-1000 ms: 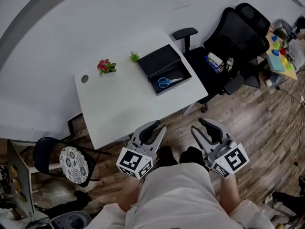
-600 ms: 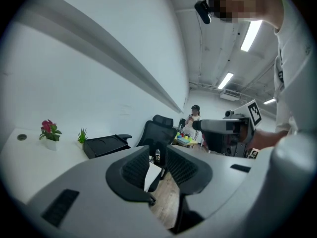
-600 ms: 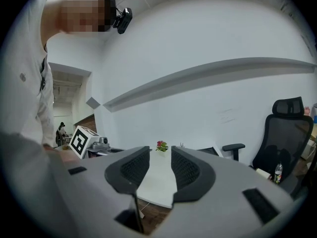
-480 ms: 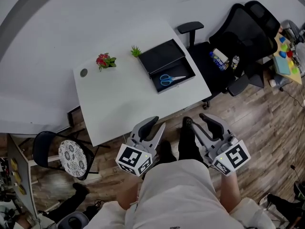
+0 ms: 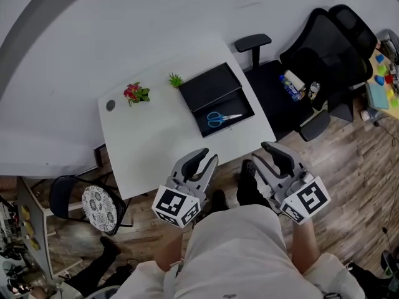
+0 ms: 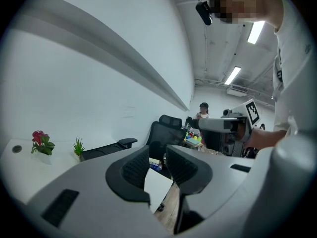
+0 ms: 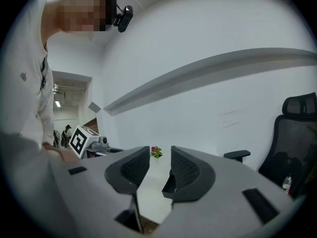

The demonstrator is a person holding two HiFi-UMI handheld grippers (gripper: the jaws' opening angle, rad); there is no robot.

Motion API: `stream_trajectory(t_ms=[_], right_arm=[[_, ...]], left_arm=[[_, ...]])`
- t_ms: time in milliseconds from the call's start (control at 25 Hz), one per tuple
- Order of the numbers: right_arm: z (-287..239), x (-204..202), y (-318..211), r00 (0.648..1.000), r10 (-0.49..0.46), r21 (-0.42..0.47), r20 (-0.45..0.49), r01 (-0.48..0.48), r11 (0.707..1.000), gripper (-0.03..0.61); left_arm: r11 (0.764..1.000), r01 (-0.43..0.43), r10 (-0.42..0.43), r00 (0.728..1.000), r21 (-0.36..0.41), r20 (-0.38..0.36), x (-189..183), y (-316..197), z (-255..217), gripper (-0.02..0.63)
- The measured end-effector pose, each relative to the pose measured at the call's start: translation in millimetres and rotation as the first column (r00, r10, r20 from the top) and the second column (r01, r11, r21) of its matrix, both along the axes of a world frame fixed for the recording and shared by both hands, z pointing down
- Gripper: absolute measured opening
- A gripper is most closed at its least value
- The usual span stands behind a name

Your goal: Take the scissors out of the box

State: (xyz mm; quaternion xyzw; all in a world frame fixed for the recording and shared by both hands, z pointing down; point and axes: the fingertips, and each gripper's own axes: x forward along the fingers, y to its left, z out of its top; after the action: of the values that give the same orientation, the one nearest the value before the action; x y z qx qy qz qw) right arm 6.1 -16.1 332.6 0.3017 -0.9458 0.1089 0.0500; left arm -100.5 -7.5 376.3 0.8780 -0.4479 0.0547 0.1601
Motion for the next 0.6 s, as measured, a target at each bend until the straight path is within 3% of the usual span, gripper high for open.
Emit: stream_trajectory(t_ms=[320,600], right_arm=[[-2,24,-51,0.997,-0.072,0.003,0.022,0.072,0.997,0.14],[4,35,-88,0.985,-0.168,-0.003,0.035,0.169,0.986,0.14]], left_arm=[[0.999,0.032,-0.032,0.999,-0.005,0.04,33,-41,-6,0.107],[0.994,0.109,-0.108,0.993,-0.02,0.052,51,-70,-2,0.106]])
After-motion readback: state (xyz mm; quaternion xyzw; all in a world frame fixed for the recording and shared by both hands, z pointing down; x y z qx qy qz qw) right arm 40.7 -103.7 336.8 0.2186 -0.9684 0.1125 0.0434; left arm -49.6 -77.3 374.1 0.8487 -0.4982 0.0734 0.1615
